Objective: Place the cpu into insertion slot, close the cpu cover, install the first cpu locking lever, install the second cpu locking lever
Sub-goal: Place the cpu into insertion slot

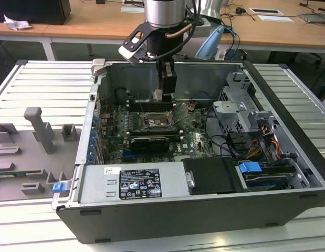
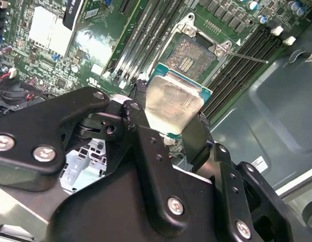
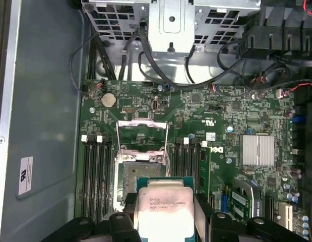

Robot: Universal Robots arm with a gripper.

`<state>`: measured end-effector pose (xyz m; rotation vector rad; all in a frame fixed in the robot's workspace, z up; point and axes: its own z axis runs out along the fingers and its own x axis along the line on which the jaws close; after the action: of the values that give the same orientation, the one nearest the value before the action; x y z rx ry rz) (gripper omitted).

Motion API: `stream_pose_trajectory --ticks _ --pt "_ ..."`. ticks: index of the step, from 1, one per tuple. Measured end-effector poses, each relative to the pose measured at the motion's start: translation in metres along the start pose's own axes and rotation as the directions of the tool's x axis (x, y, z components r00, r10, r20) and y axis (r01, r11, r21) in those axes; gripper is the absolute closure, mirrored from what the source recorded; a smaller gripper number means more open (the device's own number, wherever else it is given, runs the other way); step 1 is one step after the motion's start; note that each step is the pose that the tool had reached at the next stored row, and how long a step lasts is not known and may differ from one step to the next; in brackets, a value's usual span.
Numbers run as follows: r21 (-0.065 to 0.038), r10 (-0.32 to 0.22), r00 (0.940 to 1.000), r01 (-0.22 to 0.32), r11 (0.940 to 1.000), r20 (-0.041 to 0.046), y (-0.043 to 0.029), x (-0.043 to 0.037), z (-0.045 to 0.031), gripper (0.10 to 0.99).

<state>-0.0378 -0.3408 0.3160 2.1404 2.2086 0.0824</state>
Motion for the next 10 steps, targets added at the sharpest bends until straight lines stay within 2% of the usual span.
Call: stream_pose_trajectory --ticks 10 --pt "0.000 0.002 1.0000 -0.002 1.0000 0.0015 -0.0005 0.0001 0.0059 0.557"
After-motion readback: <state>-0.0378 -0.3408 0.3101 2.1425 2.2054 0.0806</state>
